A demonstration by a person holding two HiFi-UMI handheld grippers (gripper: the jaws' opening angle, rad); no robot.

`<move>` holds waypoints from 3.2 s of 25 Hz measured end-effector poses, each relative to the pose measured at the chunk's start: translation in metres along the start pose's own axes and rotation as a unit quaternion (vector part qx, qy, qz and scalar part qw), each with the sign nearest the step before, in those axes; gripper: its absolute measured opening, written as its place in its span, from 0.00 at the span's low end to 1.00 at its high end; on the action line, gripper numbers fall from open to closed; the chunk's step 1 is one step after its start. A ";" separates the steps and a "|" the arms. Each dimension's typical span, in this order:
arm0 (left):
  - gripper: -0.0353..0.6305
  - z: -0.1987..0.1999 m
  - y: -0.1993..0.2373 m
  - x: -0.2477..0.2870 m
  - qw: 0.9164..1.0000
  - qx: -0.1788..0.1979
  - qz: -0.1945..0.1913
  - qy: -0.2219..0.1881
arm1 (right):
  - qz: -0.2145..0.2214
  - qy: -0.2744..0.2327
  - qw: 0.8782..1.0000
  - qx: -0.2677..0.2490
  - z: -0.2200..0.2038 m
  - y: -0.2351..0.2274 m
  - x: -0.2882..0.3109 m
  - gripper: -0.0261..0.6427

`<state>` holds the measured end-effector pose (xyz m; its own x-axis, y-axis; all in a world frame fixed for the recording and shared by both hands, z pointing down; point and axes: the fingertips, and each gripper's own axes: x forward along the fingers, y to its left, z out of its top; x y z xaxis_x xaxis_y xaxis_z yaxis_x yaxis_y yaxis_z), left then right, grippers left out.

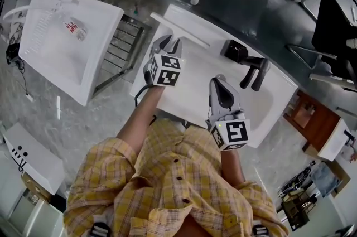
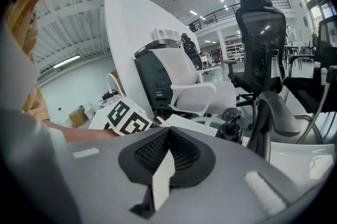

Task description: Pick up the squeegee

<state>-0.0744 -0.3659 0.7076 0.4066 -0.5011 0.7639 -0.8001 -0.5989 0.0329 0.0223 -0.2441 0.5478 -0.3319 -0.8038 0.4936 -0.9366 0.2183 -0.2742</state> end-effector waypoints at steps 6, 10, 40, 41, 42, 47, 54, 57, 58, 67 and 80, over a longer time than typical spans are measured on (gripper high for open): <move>0.19 -0.002 0.002 0.001 1.000 -0.007 0.007 0.007 | 0.000 -0.005 1.000 0.007 0.001 -0.004 -0.004 0.04; 0.19 -0.002 -0.001 -0.006 1.000 -0.014 0.012 0.003 | 0.003 -0.011 1.000 0.005 0.003 -0.005 -0.008 0.04; 0.19 0.049 -0.059 -0.170 0.986 -0.070 0.063 -0.137 | 0.068 -0.063 0.995 -0.023 0.038 0.024 -0.090 0.03; 0.19 0.050 -0.062 -0.177 0.985 -0.072 0.065 -0.143 | 0.071 -0.066 0.995 -0.026 0.040 0.025 -0.094 0.03; 0.19 0.051 -0.064 -0.183 0.984 -0.074 0.067 -0.149 | 0.075 -0.069 0.994 -0.030 0.041 0.027 -0.098 0.03; 0.19 0.058 -0.078 -0.213 0.979 -0.075 0.074 -0.176 | 0.089 -0.079 0.992 -0.042 0.048 0.033 -0.110 0.03; 0.19 0.061 -0.093 -0.253 0.971 -0.068 0.089 -0.211 | 0.099 -0.094 0.989 -0.054 0.054 0.042 -0.129 0.03; 0.19 0.061 -0.099 -0.267 0.968 -0.067 0.092 -0.223 | 0.102 -0.103 0.988 -0.060 0.058 0.045 -0.138 0.03; 0.19 0.061 -0.102 -0.271 0.967 -0.065 0.093 -0.227 | 0.103 -0.105 0.987 -0.061 0.058 0.046 -0.141 0.03; 0.19 0.059 -0.119 -0.306 0.960 -0.056 0.098 -0.256 | 0.108 -0.115 0.985 -0.071 0.060 0.056 -0.162 0.03; 0.19 0.056 -0.137 -0.340 0.950 -0.060 0.099 -0.292 | 0.111 -0.132 0.982 -0.082 0.060 0.065 -0.186 0.03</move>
<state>-0.0785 -0.1487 0.4077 0.3899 -0.8781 0.2773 -0.9167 -0.3988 0.0259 0.0299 -0.1137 0.3889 -0.5098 -0.8370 0.1989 -0.8568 0.4733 -0.2044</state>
